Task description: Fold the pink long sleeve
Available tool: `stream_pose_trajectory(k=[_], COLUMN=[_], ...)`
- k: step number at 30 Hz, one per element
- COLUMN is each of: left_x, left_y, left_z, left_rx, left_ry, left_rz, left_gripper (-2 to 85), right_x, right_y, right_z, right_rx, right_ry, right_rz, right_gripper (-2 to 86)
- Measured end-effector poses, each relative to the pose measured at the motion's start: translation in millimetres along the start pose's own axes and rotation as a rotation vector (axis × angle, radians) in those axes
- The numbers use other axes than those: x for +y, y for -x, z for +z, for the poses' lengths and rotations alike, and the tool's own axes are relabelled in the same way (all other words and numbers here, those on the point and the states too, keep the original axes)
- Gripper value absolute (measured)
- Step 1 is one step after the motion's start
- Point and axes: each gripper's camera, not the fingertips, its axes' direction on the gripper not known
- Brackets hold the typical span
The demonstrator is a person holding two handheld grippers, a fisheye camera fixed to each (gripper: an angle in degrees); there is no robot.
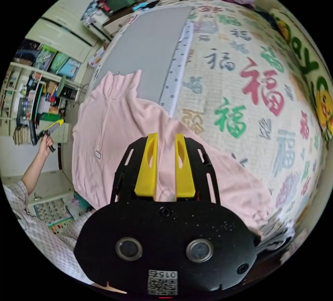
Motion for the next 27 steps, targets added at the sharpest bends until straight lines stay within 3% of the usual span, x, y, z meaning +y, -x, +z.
stream_pose_trajectory(k=[6, 9, 12, 17, 20, 23, 27], left_x=[-103, -136, -157, -177, -186, -194, -209], left_y=[-22, -21, -18, -21, -25, -40, -49], left_z=[91, 127, 150, 168, 171, 164, 170], left_rx=[0.034, 0.027, 0.032, -0.046, -0.055, -0.066, -0.048], left_ry=[0.064, 0.100, 0.098, 0.085, 0.103, 0.039, 0.041], left_rz=[0.056, 0.021, -0.004, 0.086, 0.122, 0.215, 0.231], left_gripper=[7.7, 7.6, 7.2, 4.6, 5.0, 5.9, 6.1], right_x=[-68, -69, -61, -48, -39, -35, -50], right_y=[39, 38, 33, 12, -1, 15, 45], right_z=[98, 138, 148, 175, 158, 144, 168], right_rx=[0.073, 0.120, 0.168, 0.432, 0.242, -0.015, -0.078], right_ry=[0.152, 0.253, 0.215, 0.255, 0.129, 0.019, 0.046], right_rz=[-0.153, -0.200, -0.242, -0.227, -0.137, -0.204, -0.289], right_gripper=[9.8, 5.3, 0.9, -0.1, 0.9, 6.3, 9.3])
